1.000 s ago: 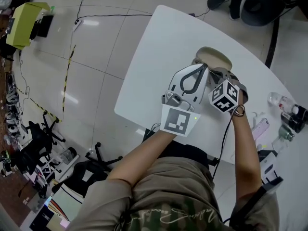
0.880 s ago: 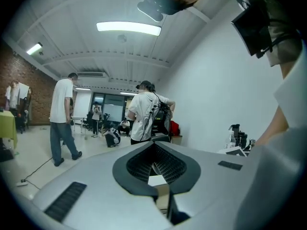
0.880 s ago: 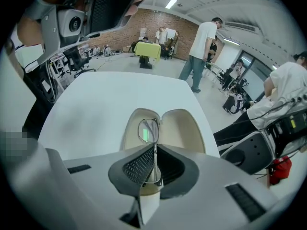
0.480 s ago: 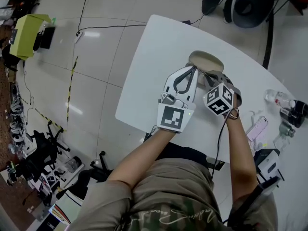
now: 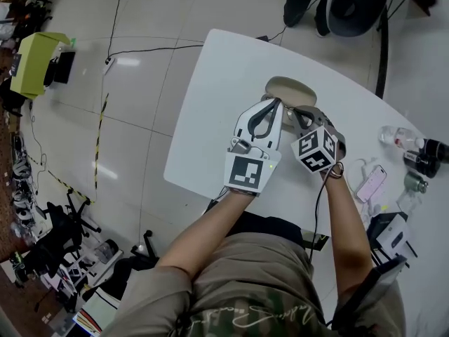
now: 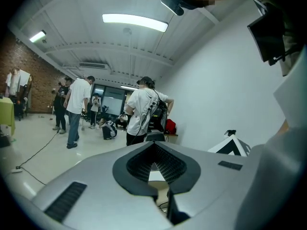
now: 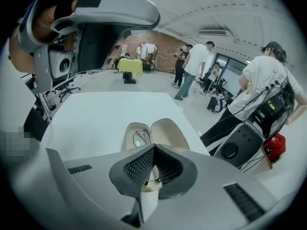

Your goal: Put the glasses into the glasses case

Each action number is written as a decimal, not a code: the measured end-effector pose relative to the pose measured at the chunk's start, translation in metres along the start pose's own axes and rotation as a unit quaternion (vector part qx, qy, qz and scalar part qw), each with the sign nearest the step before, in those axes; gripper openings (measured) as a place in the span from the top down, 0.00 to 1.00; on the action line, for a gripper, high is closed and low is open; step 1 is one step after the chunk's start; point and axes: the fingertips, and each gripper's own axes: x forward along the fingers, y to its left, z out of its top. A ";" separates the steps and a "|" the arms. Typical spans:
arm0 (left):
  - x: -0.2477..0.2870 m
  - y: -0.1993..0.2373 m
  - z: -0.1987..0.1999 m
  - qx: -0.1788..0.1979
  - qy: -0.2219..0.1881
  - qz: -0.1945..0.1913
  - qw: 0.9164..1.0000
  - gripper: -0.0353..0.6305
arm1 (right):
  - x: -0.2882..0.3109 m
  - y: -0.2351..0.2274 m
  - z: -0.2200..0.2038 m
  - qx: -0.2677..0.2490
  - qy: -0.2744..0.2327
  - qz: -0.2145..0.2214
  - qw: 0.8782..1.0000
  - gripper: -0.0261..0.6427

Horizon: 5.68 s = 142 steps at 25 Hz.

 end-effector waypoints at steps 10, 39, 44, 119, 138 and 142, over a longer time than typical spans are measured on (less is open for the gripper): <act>-0.013 0.000 0.013 0.004 -0.013 -0.052 0.999 0.95 | -0.042 -0.008 0.045 0.068 -0.080 -0.090 0.990 0.94; -0.080 -0.030 0.028 0.053 -0.021 -0.048 0.997 0.95 | -0.139 0.032 0.051 0.223 -0.202 -0.149 0.942 0.94; -0.085 -0.050 0.027 0.063 -0.021 -0.050 0.997 0.95 | -0.159 0.032 0.050 0.222 -0.222 -0.153 0.937 0.94; -0.252 -0.380 0.037 0.048 -0.089 -0.058 0.993 0.95 | -0.469 0.151 -0.114 0.216 -0.347 -0.213 0.888 0.94; -0.252 -0.415 0.030 0.066 -0.082 -0.070 0.992 0.95 | -0.483 0.152 -0.141 0.214 -0.357 -0.221 0.882 0.94; -0.256 -0.416 0.027 0.061 -0.083 -0.060 0.993 0.95 | -0.484 0.154 -0.147 0.214 -0.357 -0.220 0.882 0.94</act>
